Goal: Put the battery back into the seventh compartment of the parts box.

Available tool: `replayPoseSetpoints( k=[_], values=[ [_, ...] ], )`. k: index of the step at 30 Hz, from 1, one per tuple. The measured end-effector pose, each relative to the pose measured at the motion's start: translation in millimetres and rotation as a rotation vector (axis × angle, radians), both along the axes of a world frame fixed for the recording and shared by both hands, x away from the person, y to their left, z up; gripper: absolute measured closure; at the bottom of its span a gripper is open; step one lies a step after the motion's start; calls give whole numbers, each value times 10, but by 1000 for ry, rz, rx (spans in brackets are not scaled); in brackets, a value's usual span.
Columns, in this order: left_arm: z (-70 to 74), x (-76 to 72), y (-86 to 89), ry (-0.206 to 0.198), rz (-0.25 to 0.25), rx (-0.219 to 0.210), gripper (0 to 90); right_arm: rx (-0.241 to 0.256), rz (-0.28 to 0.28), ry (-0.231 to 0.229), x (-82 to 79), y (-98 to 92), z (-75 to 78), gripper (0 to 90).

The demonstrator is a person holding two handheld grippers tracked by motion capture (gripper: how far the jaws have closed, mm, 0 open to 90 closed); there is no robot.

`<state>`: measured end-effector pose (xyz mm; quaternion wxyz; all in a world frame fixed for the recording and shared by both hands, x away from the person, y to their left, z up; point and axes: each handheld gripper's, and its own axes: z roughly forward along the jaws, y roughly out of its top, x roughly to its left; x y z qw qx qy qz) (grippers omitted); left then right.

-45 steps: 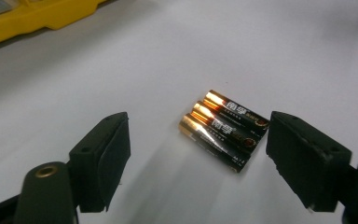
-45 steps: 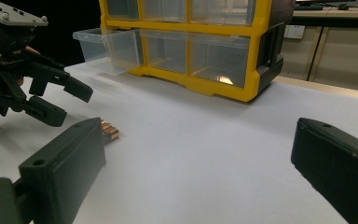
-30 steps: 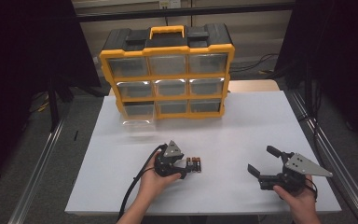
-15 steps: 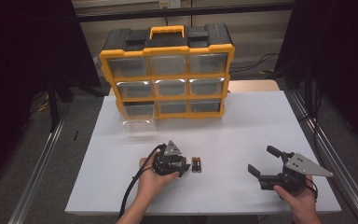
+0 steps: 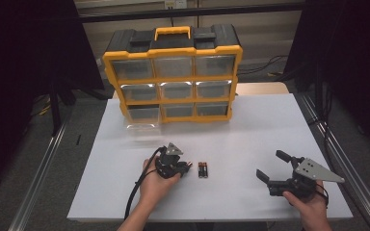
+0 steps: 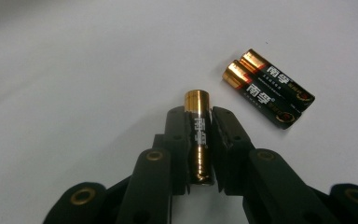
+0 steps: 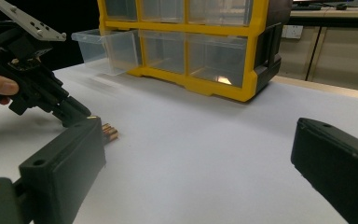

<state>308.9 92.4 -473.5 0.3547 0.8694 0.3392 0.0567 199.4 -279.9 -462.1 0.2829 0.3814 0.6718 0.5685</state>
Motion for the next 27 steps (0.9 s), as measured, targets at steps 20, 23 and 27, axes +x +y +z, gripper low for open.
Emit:
replayPoseSetpoints(
  k=[20, 23, 27],
  values=[
    [342, 182, 176, 64, 22, -48, 773, 1, -1, -6, 1, -8, 3, 25],
    [386, 207, 178, 57, 40, -59, 773, 3, 0, -5, -2, -8, 5, 25],
    [450, 256, 192, 63, 48, -68, 773, 1, -1, -6, 0, -8, 3, 24]
  ],
)
